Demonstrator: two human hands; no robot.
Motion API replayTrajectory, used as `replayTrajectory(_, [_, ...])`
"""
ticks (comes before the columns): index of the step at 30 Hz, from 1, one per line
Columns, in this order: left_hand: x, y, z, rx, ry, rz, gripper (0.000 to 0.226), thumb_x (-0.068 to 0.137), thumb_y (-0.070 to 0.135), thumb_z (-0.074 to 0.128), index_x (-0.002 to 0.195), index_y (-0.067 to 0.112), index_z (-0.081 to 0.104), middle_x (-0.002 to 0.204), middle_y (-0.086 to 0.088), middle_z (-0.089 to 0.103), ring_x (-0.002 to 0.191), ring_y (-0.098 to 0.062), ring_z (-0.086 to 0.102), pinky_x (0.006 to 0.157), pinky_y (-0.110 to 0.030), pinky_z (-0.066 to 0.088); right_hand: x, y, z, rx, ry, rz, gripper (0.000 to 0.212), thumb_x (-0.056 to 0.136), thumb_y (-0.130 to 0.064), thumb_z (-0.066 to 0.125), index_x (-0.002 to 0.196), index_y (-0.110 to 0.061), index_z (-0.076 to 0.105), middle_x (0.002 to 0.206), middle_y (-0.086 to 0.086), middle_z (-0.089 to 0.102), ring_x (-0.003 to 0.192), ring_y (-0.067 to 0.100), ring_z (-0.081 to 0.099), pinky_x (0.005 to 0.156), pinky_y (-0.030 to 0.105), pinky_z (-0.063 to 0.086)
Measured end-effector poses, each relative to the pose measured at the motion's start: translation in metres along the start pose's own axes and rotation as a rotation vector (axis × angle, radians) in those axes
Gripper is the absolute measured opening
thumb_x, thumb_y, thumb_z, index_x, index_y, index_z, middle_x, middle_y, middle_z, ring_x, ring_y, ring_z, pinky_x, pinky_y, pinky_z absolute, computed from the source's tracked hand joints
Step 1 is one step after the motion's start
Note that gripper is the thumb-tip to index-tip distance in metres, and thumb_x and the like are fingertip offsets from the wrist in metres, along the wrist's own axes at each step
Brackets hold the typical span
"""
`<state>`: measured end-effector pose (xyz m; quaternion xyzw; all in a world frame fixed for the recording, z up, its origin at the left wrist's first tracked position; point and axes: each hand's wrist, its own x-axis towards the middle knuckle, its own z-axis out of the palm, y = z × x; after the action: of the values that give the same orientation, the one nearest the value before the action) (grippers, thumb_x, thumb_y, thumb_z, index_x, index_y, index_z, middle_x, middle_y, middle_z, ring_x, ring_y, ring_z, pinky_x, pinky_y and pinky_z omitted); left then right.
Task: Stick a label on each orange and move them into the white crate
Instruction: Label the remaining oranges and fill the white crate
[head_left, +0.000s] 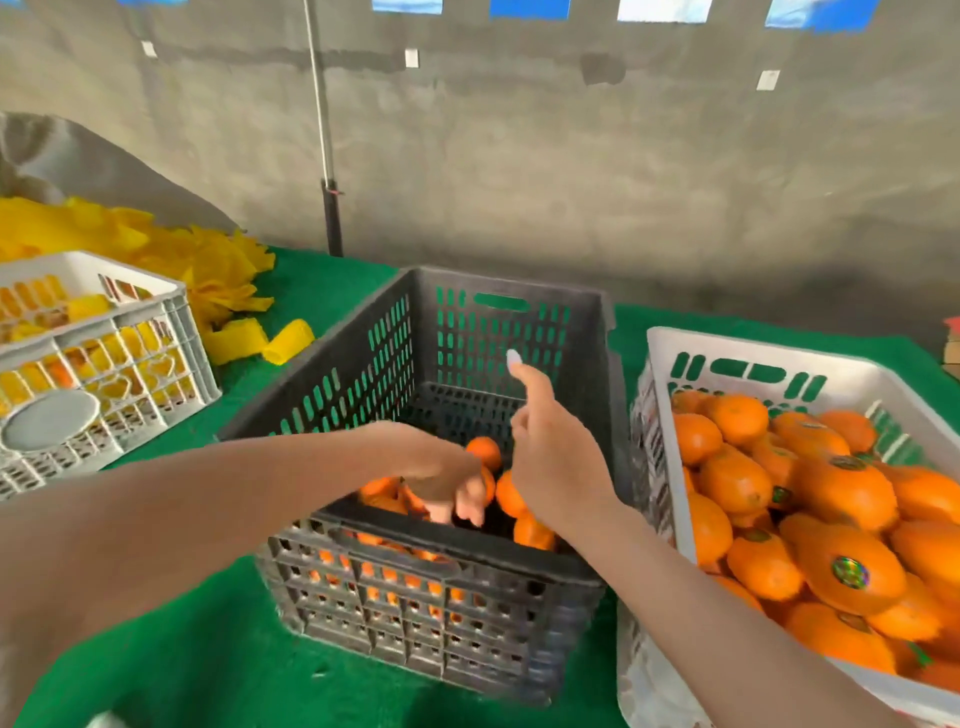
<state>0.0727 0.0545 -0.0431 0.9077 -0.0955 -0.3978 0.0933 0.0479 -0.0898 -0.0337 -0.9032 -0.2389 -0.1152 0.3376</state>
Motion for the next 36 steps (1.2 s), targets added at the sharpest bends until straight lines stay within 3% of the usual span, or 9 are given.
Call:
replayTrajectory(4, [0.044, 0.013, 0.026, 0.057, -0.199, -0.105, 0.043, 0.097, 0.019, 0.051, 0.14, 0.014, 0.045, 0.132, -0.009, 0.052, 0.113, -0.028, 0.051, 0.102, -0.04, 0.04, 0.002, -0.001, 0.0, 0.02, -0.01, 0.132, 0.079, 0.09, 0.001, 0.042, 0.148, -0.039, 0.006, 0.069, -0.008, 0.055, 0.057, 0.011, 0.053, 0.045, 0.021, 0.035])
replayTrajectory(8, [0.045, -0.003, 0.034, 0.144, -0.075, -0.154, 0.05, 0.09, 0.052, 0.052, 0.135, 0.03, 0.044, 0.102, -0.002, 0.039, 0.106, -0.017, 0.036, 0.085, -0.03, 0.026, 0.002, 0.0, -0.002, 0.06, 0.02, 0.165, 0.075, 0.094, -0.004, 0.046, 0.148, -0.037, 0.007, 0.074, -0.004, 0.058, 0.062, 0.015, 0.057, 0.054, 0.034, 0.048])
replayTrajectory(11, [0.042, -0.002, 0.034, 0.224, -0.12, -0.016, 0.043, 0.098, 0.046, 0.041, 0.137, 0.03, 0.041, 0.098, 0.002, 0.036, 0.096, -0.012, 0.028, 0.08, -0.025, 0.017, 0.001, 0.0, -0.003, 0.055, 0.064, 0.158, 0.071, 0.095, -0.007, 0.047, 0.148, -0.036, 0.009, 0.073, -0.008, 0.056, 0.063, 0.013, 0.057, 0.055, 0.031, 0.048])
replayTrajectory(14, [0.039, 0.012, 0.03, 0.143, -0.192, 0.002, 0.039, 0.098, 0.031, 0.049, 0.134, 0.017, 0.046, 0.12, 0.002, 0.049, 0.107, -0.023, 0.047, 0.095, -0.033, 0.034, 0.0, -0.002, -0.004, 0.079, 0.158, 0.16, 0.063, 0.096, -0.008, 0.046, 0.146, -0.033, 0.018, 0.078, -0.017, 0.053, 0.07, 0.004, 0.057, 0.056, 0.017, 0.048])
replayTrajectory(18, [0.005, 0.004, -0.015, -0.412, 0.042, 0.211, 0.056, 0.086, 0.012, 0.069, 0.135, 0.015, 0.043, 0.129, -0.021, 0.053, 0.105, -0.034, 0.062, 0.091, -0.046, 0.054, 0.0, 0.002, -0.016, 0.37, 0.405, 0.139, 0.037, 0.093, -0.006, 0.051, 0.126, -0.023, 0.045, 0.094, -0.017, 0.056, 0.09, -0.003, 0.056, 0.071, 0.006, 0.045])
replayTrajectory(21, [-0.038, -0.01, -0.037, -0.93, 0.126, 0.504, 0.048, 0.08, 0.0, 0.068, 0.124, 0.013, 0.053, 0.125, -0.024, 0.056, 0.107, -0.038, 0.062, 0.09, -0.05, 0.053, -0.003, 0.003, -0.032, 0.657, 0.47, 0.204, 0.012, 0.091, -0.01, 0.059, 0.102, -0.016, 0.057, 0.096, -0.004, 0.062, 0.096, 0.011, 0.06, 0.081, 0.028, 0.052])
replayTrajectory(25, [-0.077, -0.003, -0.028, -1.198, 0.256, 0.699, 0.063, 0.067, 0.005, 0.074, 0.125, 0.018, 0.054, 0.123, -0.019, 0.062, 0.11, -0.037, 0.062, 0.086, -0.044, 0.055, -0.012, -0.002, -0.055, 1.06, 0.354, 0.28, 0.008, 0.087, -0.014, 0.062, 0.08, -0.013, 0.064, 0.085, -0.006, 0.069, 0.093, 0.016, 0.065, 0.079, 0.035, 0.054])
replayTrajectory(31, [-0.102, 0.033, -0.004, -1.503, 0.235, 0.767, 0.091, 0.047, 0.033, 0.09, 0.129, 0.011, 0.055, 0.121, -0.023, 0.063, 0.102, -0.039, 0.065, 0.075, -0.034, 0.057, -0.045, -0.02, -0.087, 0.959, 0.189, 0.067, 0.02, 0.074, -0.028, 0.064, 0.083, -0.01, 0.068, 0.109, 0.0, 0.068, 0.107, 0.014, 0.061, 0.091, 0.034, 0.049])
replayTrajectory(36, [-0.107, 0.07, 0.011, -1.642, 0.233, 0.724, 0.068, 0.076, 0.033, 0.07, 0.136, 0.01, 0.048, 0.116, -0.023, 0.065, 0.091, -0.037, 0.069, 0.066, -0.031, 0.057, -0.066, -0.019, -0.111, 0.761, 0.154, -0.065, 0.015, 0.087, -0.004, 0.063, 0.074, -0.012, 0.063, 0.112, 0.007, 0.059, 0.108, 0.008, 0.056, 0.083, 0.016, 0.046])
